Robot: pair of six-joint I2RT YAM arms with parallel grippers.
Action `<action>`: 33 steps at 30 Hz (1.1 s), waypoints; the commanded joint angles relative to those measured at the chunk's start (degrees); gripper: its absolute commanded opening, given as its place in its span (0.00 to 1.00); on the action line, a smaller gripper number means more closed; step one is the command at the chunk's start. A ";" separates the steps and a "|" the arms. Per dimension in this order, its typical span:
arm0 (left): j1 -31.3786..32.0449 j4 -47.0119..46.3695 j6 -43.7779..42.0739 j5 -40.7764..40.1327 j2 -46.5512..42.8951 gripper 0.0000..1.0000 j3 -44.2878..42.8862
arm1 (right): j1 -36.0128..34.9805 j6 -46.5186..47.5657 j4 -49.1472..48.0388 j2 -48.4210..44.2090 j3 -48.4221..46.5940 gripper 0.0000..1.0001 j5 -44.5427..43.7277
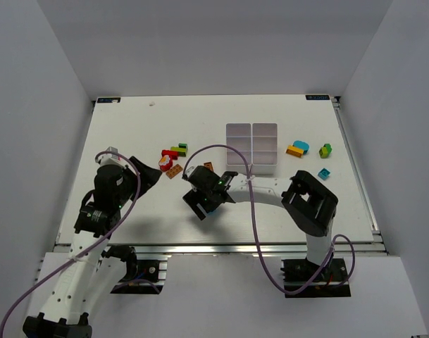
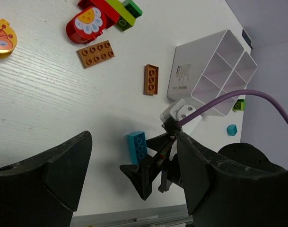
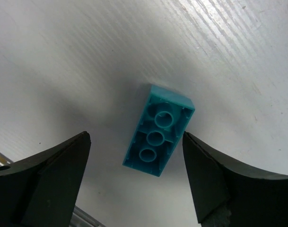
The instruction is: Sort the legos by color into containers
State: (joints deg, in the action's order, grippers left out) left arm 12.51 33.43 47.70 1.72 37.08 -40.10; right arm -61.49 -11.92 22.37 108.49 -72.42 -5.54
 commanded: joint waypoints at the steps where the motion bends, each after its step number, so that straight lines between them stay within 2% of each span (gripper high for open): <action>1: 0.23 -0.29 0.37 -0.66 0.36 0.82 0.37 | -0.12 -1.87 -1.10 -0.03 -0.18 0.82 -3.33; 6: 0.23 -1.35 0.55 -0.22 0.54 0.82 0.98 | -0.03 -2.14 -1.72 -0.65 1.58 0.77 -4.56; 10: 0.23 -1.88 0.46 0.13 0.97 0.82 1.16 | -0.12 -1.53 -2.42 -0.47 2.20 0.70 -4.57; 13: 0.23 -2.32 0.37 0.30 1.15 0.82 1.34 | -0.12 0.49 -3.30 -0.47 2.90 0.53 -3.43; 18: 0.14 -4.33 1.07 0.92 0.98 0.82 2.83 | -0.03 4.00 -4.53 -2.22 4.39 0.31 -4.03; 19: 0.23 -4.77 1.25 1.09 0.89 0.82 3.18 | 0.15 4.80 -5.31 -2.92 4.83 0.23 -4.13; 21: 0.23 -6.17 1.87 1.54 0.80 0.82 4.06 | 0.06 8.55 -6.11 -5.12 5.80 0.14 -4.13; 22: 0.23 -6.62 1.95 1.71 0.80 0.82 4.32 | 0.23 9.98 -6.28 -5.91 6.41 0.02 -3.87; 24: 0.23 -7.76 2.13 2.24 1.06 0.82 4.94 | 0.67 11.74 -5.68 -8.37 6.77 0.00 -2.55; 28: 0.23 -9.61 1.78 3.20 2.20 0.82 5.47 | 2.51 21.03 -1.82 -11.80 6.16 0.00 0.78; 30: 0.23 -10.48 1.78 3.47 2.64 0.82 5.64 | 5.14 24.21 3.36 -12.68 3.88 0.00 4.73; 31: 0.23 -11.10 1.87 3.64 3.08 0.82 5.64 | 6.20 28.93 7.38 -13.30 1.87 0.00 9.97; 32: 0.23 -11.11 1.87 3.73 3.35 0.82 5.64 | 7.60 31.06 7.42 -13.91 1.24 0.00 12.63; 33: 0.23 -11.72 1.87 3.82 3.52 0.82 5.64 | 11.18 32.74 9.60 -14.61 0.62 0.00 15.53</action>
State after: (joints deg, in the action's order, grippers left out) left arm 12.51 24.51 49.23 4.27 40.16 -35.07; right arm -55.88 10.57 24.75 96.62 -68.03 0.05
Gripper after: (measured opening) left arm 0.818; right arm 0.429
